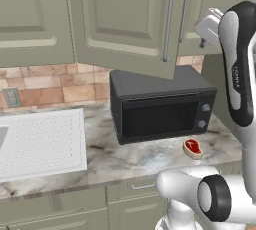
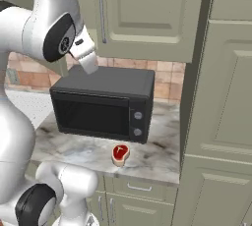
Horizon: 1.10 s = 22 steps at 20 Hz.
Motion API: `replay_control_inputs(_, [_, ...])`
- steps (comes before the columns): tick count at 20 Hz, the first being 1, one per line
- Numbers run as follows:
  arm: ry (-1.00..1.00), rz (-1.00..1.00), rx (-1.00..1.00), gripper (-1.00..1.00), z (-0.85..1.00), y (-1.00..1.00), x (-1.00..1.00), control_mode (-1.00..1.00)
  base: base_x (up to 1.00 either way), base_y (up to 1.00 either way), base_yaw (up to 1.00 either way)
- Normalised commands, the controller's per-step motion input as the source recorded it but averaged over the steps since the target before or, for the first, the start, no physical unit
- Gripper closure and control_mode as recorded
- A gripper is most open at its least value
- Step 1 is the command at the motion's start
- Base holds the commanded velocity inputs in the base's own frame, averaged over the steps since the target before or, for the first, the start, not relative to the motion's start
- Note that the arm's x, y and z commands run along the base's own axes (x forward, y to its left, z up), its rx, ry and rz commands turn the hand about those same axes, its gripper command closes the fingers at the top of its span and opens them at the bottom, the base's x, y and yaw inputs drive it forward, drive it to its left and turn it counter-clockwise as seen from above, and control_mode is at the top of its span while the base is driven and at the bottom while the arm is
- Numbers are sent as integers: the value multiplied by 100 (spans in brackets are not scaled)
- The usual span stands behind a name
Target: Retrieve the tupperware from the cabinet, then place the raw meat into the tupperware to avoid contamination.
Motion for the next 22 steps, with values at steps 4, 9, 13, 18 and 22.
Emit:
replay_control_inputs(4, [4,1,33,-100,-12,-9,42,-100,0,0,0])
replay_control_inputs(9, [10,1,34,-100,-4,-1,53,-100,0,0,0])
replay_control_inputs(13, [13,4,25,-100,0,4,39,-100,0,0,0])
replay_control_inputs(18, [8,10,6,-100,1,17,35,-100,0,0,0])
replay_control_inputs(22, [4,12,0,-100,0,20,25,-100,0,0,0])
